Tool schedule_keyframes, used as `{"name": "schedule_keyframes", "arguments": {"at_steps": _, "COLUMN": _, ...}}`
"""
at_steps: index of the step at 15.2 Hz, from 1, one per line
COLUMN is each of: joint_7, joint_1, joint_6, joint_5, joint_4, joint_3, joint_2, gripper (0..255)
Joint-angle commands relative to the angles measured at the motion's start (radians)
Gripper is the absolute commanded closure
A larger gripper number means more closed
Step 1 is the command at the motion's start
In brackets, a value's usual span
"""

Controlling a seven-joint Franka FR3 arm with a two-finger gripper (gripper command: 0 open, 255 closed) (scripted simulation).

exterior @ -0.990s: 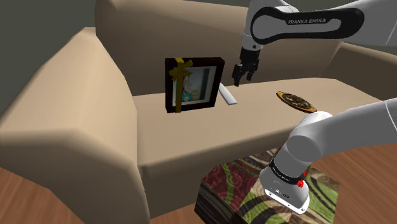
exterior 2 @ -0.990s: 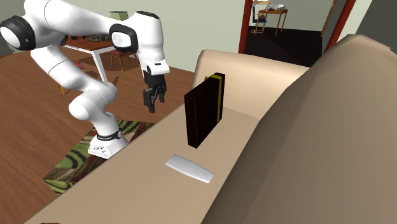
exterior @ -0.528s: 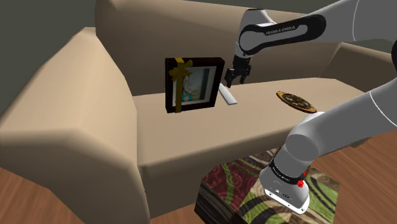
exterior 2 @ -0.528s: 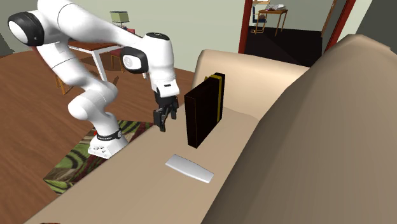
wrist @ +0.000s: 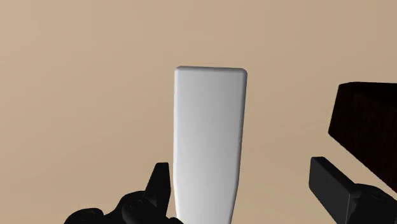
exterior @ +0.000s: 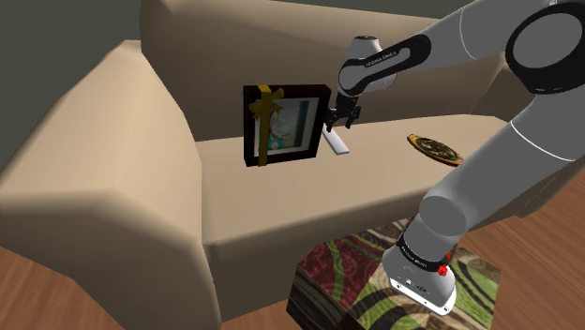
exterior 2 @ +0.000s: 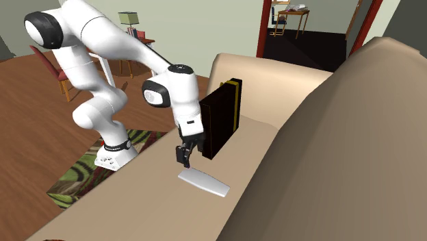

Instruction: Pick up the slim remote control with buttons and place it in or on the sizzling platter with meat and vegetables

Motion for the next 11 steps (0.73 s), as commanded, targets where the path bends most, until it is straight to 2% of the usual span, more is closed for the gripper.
{"name": "schedule_keyframes", "arguments": {"at_steps": 1, "joint_7": 0.004, "joint_1": -0.006, "joint_6": 0.052, "joint_5": 0.017, "joint_4": 0.042, "joint_3": -0.014, "joint_2": 0.077, "gripper": 0}}
{"name": "schedule_keyframes", "arguments": {"at_steps": 4, "joint_7": -0.002, "joint_1": -0.019, "joint_6": 0.12, "joint_5": 0.05, "joint_4": 0.092, "joint_3": -0.033, "joint_2": 0.177, "gripper": 0}}
{"name": "schedule_keyframes", "arguments": {"at_steps": 11, "joint_7": -0.016, "joint_1": -0.022, "joint_6": 0.211, "joint_5": 0.07, "joint_4": 0.074, "joint_3": -0.035, "joint_2": 0.251, "gripper": 0}}
